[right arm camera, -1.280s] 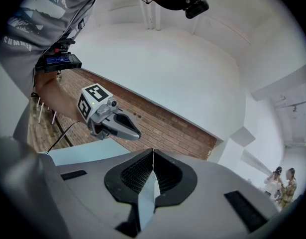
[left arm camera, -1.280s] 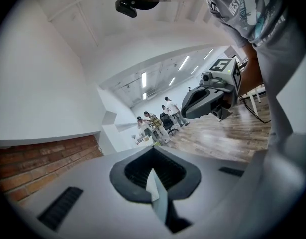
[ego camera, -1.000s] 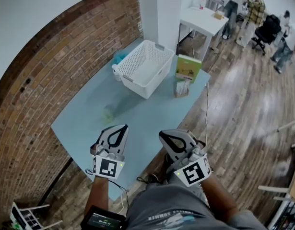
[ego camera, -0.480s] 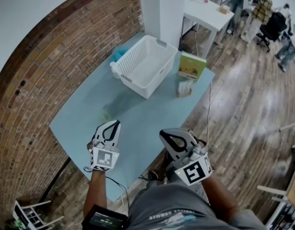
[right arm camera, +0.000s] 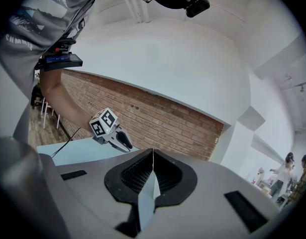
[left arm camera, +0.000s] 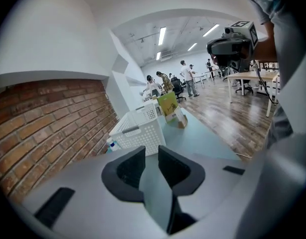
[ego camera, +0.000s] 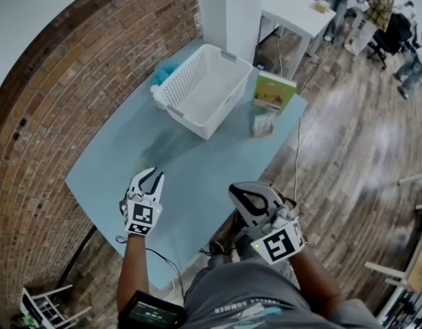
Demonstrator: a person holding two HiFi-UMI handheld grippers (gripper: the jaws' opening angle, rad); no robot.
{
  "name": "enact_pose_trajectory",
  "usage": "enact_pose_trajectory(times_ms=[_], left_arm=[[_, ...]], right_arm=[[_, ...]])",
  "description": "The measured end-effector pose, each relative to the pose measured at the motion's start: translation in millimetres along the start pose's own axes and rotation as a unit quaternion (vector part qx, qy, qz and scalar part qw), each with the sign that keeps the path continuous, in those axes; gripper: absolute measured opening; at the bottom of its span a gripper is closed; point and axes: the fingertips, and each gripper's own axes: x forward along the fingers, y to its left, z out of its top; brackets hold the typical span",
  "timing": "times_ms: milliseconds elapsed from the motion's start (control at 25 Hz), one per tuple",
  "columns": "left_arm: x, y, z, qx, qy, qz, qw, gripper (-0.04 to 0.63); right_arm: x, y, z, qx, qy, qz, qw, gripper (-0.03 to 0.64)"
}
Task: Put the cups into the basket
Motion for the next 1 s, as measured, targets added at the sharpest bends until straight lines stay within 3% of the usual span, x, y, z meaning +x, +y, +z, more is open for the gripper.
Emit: enact_pose_trajectory(times_ms=[400, 480, 760, 1000], left_arm=[[29, 13, -58, -0.03, 0.081, -0.002, 0.9962, 0.183], [35, 16, -74, -0.036, 0.096, 0.001, 0.9948, 0.25], [47, 21, -110, -0.064, 0.16, -0.007, 0.985, 0.351], [59, 23, -136, -0.077, 0.194, -0.011, 0.978, 0.394]], right_arm=[[0, -13, -13, 0.006, 0.011, -0.003, 1.0, 0.014], [0, -15, -16, 0.008, 0.014, -0.003, 1.0, 0.014], [1, -19, -22, 0.01, 0.019, -0.006, 1.0, 0.014], [0, -23, -30, 0.015, 0.028, -0.01, 0.999, 0.014]])
